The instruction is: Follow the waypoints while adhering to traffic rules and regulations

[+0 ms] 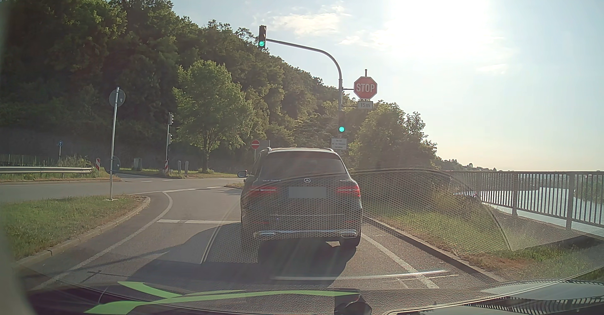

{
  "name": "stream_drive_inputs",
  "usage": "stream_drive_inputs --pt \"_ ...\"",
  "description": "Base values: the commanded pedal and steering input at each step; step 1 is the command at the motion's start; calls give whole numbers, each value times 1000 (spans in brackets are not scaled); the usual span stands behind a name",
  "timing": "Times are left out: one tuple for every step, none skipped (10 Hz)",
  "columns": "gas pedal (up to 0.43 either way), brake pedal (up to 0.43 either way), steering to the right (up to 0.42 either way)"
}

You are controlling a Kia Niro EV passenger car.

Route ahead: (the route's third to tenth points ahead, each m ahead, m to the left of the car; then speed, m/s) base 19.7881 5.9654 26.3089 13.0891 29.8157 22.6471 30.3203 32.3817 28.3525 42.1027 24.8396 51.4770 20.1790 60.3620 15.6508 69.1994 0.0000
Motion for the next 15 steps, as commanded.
stream_drive_inputs --pt "0 37 -38" --pt "0 18 -38" --pt "0 18 -38" --pt "0 18 -38" --pt "0 6 -38" --pt "0 0 -38" --pt "0 0 -38" --pt "0 0 -38" --pt "0 0 -38" --pt "0 0 -38" --pt "130 0 -38" --pt "150 0 -38" --pt "189 0 -43" --pt "240 0 -43" --pt "268 0 -43"
